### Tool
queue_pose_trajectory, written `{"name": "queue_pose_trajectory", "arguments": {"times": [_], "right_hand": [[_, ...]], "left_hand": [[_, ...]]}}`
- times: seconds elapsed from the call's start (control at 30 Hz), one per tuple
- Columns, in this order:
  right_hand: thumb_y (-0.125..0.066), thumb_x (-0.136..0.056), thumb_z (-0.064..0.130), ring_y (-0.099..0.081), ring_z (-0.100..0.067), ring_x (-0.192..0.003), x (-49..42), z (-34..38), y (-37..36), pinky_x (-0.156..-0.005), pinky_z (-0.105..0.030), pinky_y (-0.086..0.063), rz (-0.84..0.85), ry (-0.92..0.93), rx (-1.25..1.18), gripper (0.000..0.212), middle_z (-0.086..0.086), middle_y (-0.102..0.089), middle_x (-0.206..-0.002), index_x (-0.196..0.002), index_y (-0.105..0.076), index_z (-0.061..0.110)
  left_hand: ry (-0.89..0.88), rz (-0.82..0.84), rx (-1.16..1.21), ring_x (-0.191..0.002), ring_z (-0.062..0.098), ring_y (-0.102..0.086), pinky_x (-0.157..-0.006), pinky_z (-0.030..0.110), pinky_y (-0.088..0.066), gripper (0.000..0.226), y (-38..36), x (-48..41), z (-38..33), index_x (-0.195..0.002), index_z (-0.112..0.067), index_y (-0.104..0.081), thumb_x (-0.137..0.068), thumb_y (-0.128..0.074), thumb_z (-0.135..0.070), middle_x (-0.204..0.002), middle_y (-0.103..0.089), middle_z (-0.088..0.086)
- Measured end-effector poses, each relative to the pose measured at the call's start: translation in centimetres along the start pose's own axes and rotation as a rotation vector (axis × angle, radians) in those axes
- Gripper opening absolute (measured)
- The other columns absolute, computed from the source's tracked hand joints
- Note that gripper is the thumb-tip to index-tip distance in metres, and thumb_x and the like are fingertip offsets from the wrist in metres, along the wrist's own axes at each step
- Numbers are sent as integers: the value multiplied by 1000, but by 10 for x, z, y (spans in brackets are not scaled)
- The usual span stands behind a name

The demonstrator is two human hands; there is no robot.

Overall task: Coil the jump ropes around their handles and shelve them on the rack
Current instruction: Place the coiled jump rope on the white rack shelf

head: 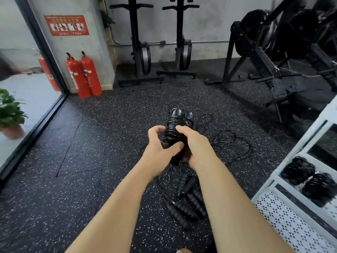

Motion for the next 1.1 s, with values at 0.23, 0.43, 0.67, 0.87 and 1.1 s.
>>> {"name": "queue_pose_trajectory", "arguments": {"times": [0.23,0.43,0.67,0.87,1.1], "right_hand": [[-77,-79,24,-70,-33,-89,15,2,38,-81,-48,-57,-64,45,12,36,-16,-72,-99,-106,-68,2],[-78,-78,27,-71,-31,-83,51,15,100,-72,-41,-60,-172,62,3,35,-15,-72,-96,-102,-68,3],[-77,-77,25,-70,-26,-84,91,10,170,-81,-40,-57,-243,87,-10,29,-11,-72,-96,-98,-68,7],[-57,-85,-6,-56,-15,-65,117,-2,237,-66,-29,-51,-254,105,57,18,-6,-59,-73,-78,-61,11],[-60,-79,-7,-61,-24,-77,116,-9,307,-79,-43,-53,-434,189,22,21,-16,-67,-89,-97,-65,3]], "left_hand": [[80,125,46,-102,27,-70,-95,52,-54,37,-24,9,-2,-122,-19,-58,-88,-71,-17,-111,-73,8],[71,227,13,-102,23,-69,-95,48,-54,50,-80,32,-31,-127,-20,-58,-79,-75,-21,-112,-72,3],[20,267,-30,-104,24,-67,-91,40,-56,50,-153,62,-60,-128,-15,-61,-82,-61,4,-115,-70,8],[45,349,-12,-111,29,-63,-102,41,-49,45,-212,80,-56,-122,-5,-62,-82,-59,16,-119,-68,13],[31,509,18,-103,17,-65,-89,33,-54,54,-284,80,-50,-129,-18,-55,-87,-56,16,-120,-67,6]]}}
Point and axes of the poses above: each hand's wrist, its own x-axis away from the middle knuckle, its own y-axis out of the back of the hand, z = x × y, the point moved 3 cm from there along -x, towards the middle knuckle
